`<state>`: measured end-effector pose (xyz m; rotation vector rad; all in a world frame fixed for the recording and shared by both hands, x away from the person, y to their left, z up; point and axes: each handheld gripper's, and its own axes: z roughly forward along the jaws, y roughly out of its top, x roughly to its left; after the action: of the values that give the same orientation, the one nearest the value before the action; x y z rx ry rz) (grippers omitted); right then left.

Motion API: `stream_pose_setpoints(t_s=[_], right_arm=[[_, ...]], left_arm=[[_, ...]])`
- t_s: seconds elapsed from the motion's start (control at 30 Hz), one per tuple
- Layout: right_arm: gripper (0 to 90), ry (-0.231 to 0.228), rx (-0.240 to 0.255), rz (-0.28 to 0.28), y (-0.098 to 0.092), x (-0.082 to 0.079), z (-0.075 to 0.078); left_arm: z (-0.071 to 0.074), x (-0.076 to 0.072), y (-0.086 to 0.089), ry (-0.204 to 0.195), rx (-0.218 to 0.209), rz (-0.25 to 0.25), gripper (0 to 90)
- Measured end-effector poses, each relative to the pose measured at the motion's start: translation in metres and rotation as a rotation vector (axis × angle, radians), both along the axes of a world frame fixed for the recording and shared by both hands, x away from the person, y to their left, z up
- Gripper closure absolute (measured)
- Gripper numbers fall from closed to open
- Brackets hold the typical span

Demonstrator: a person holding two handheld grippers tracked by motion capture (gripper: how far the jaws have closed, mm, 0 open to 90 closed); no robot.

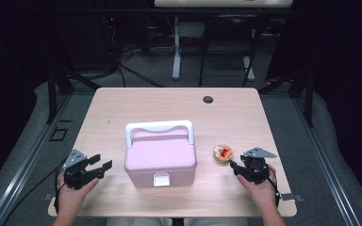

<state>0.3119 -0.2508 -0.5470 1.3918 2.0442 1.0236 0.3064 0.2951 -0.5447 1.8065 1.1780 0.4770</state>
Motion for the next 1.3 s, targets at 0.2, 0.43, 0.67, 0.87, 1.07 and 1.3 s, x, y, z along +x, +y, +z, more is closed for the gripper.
stream_pose_setpoints(t_s=[0.2,0.43,0.67,0.87,1.07,1.3], right_arm=[[49.2,-0.012,-0.006,0.04,0.008,-0.001,-0.001],[47.0,-0.012,0.004,0.041,0.011,-0.002,0.0],[48.9,-0.011,0.002,0.03,0.012,0.001,-0.001],[50.3,-0.014,0.009,0.037,0.013,-0.002,0.0],[53.7,-0.018,0.004,0.045,0.017,-0.003,0.001],[53.8,-0.034,0.006,0.049,0.026,-0.003,0.004]], left_arm=[[-0.005,0.001,0.0,0.014,-0.007,-0.013,43.7],[-0.001,-0.006,-0.002,-0.012,-0.005,-0.021,46.1],[-0.001,-0.002,-0.006,-0.006,0.022,-0.021,48.5],[0.003,-0.005,-0.009,-0.015,-0.007,-0.022,50.5],[0.004,-0.005,-0.017,0.014,-0.022,-0.074,57.3],[0.01,-0.001,-0.026,0.027,-0.041,-0.077,58.7]])
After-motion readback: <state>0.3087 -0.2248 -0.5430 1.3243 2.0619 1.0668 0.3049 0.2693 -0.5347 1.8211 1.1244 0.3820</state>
